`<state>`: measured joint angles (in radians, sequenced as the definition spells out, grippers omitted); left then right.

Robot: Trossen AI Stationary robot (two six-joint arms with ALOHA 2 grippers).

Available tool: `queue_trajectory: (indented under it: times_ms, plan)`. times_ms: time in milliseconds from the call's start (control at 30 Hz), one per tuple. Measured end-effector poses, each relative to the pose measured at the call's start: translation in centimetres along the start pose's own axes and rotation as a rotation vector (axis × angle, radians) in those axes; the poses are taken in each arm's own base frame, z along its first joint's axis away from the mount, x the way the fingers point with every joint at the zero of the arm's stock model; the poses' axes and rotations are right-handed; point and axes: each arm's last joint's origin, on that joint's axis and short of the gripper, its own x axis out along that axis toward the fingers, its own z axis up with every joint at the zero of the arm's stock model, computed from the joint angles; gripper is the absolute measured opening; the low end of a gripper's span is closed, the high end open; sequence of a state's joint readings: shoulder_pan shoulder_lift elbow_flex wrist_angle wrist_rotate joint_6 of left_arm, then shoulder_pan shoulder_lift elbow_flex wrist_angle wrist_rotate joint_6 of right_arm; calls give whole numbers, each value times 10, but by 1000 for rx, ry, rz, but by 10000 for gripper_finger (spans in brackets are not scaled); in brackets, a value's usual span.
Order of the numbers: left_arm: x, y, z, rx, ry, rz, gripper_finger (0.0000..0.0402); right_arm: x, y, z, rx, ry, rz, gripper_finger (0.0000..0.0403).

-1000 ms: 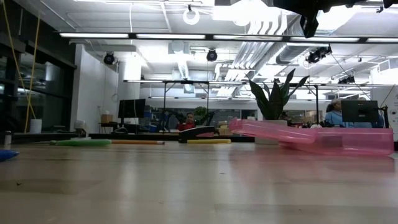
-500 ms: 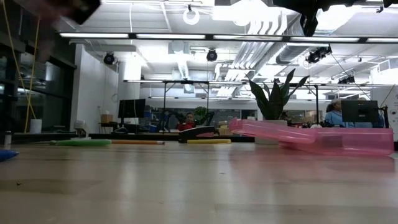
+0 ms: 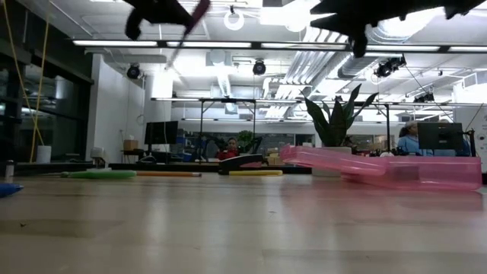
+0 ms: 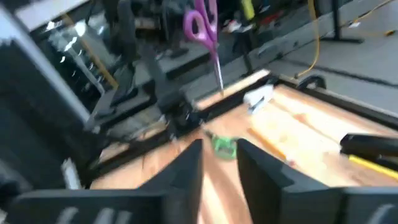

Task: Pack school essentials
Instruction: Put the purple scissors into the pink supply box

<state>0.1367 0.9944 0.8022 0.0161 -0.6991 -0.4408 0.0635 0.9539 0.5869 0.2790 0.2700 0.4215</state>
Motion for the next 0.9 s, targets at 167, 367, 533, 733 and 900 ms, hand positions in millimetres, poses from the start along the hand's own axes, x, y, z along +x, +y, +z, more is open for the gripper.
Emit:
queue_trajectory:
  times_ms: [167,367,533,733,900]
  plan:
    - [39,-16,-26,-148,-85,64,0,23,-2,-6,51,-118,-128,164]
    - [71,-30,-55,-331,-136,46,0,46,-4,-12,145,-222,-183,192]
    - [88,-38,-73,-381,-95,34,0,69,6,-3,81,-194,-203,193]
    - [96,-53,-70,-360,-79,-14,0,89,12,9,-44,-142,-356,193]
    - [96,-56,-65,-338,-92,-20,0,97,10,16,-53,-125,-390,193]
